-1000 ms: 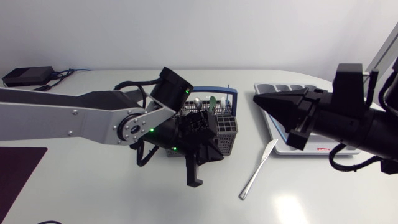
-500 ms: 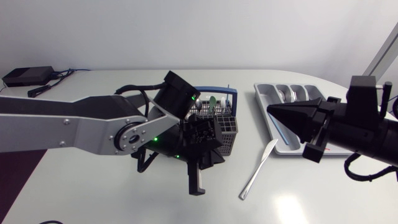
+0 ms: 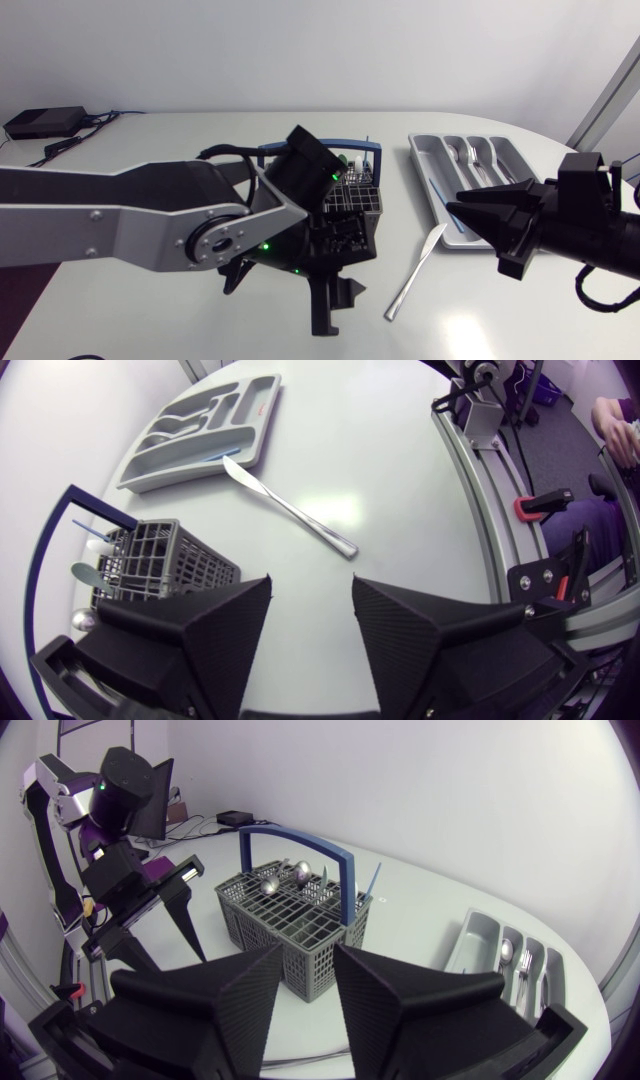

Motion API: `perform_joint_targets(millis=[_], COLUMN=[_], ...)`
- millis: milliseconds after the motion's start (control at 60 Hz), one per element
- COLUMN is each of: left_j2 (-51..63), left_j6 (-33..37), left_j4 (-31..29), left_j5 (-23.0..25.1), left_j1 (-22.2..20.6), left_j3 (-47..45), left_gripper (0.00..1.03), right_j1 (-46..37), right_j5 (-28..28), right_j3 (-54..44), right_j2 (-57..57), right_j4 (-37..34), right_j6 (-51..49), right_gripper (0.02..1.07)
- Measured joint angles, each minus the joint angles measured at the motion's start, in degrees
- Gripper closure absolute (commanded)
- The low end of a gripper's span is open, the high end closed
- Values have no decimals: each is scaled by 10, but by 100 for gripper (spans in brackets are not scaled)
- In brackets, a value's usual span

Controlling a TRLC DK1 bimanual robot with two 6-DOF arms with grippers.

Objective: Unload the cutlery basket into the drawer organizer.

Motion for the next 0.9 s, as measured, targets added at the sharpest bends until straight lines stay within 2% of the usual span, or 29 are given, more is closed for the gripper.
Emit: perform_joint_targets(millis=[367,567,733,900], left_j2=[145,247,317,351], left_j6=[-110,-158,-193,-231], left_j4=[-150,-216,-233,-238], left_j5=[-17,-17,-43,-61], left_j1=[-50,-74,-87,-82], left_j3=[224,327,359,383], left_gripper=[34,43,43,43], right_j1=[-71,-118,-177,-212], right_j5=[-28,-57,-92,-109], right_j3=[-24,-38,-38,-38], right_j2=[-26,-41,-41,-41], right_j4=[-26,-41,-47,-51], right_j6=[-23,-24,-33,-37], right_gripper=[57,57,57,57])
